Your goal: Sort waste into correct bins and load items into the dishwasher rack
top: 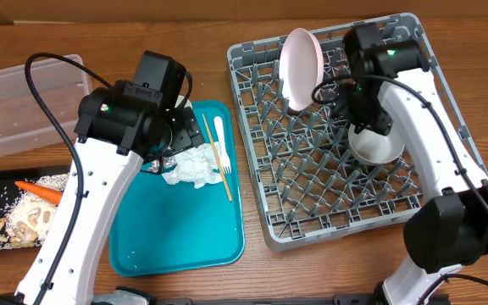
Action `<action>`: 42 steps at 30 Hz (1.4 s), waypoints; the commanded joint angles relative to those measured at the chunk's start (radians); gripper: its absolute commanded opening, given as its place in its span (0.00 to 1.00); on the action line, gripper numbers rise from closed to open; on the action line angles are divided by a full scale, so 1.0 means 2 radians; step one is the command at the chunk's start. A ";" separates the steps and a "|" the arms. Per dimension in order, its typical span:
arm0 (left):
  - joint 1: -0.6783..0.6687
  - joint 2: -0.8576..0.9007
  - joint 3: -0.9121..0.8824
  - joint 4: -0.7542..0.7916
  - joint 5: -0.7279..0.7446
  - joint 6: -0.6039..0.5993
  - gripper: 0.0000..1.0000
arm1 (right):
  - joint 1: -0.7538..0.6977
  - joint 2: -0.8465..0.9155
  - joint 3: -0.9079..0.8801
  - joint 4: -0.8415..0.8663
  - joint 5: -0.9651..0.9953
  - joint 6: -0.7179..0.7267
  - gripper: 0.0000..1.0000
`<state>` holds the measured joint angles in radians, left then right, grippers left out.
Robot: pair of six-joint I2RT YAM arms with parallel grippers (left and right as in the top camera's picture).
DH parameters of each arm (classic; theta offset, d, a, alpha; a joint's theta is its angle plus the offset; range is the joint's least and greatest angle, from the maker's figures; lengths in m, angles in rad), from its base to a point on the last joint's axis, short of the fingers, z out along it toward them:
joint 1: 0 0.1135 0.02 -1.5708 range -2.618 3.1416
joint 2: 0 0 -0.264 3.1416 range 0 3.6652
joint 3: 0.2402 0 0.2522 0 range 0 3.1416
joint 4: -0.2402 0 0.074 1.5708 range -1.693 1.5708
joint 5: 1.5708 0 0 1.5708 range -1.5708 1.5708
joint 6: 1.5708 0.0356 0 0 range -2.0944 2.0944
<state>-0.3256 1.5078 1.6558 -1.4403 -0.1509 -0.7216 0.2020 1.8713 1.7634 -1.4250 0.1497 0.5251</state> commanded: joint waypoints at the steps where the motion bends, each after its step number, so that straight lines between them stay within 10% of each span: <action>1: 0.003 0.004 0.001 0.003 -0.005 0.015 1.00 | 0.005 -0.004 -0.027 0.010 -0.032 -0.043 0.75; 19: 0.003 0.004 0.001 0.002 -0.004 0.015 1.00 | 0.011 -0.004 -0.067 0.030 -0.031 -0.043 0.55; 31: 0.003 0.004 0.001 0.002 -0.005 0.015 1.00 | 0.011 -0.004 -0.052 0.032 -0.040 -0.042 0.04; 42: 0.003 0.004 0.001 0.004 -0.005 0.015 1.00 | 0.011 -0.004 0.049 0.003 -0.339 -0.153 0.04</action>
<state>-0.3256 1.5078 1.6558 -1.4326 -0.1509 -0.7036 0.2184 1.8713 1.8187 -1.4258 -0.2268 0.3412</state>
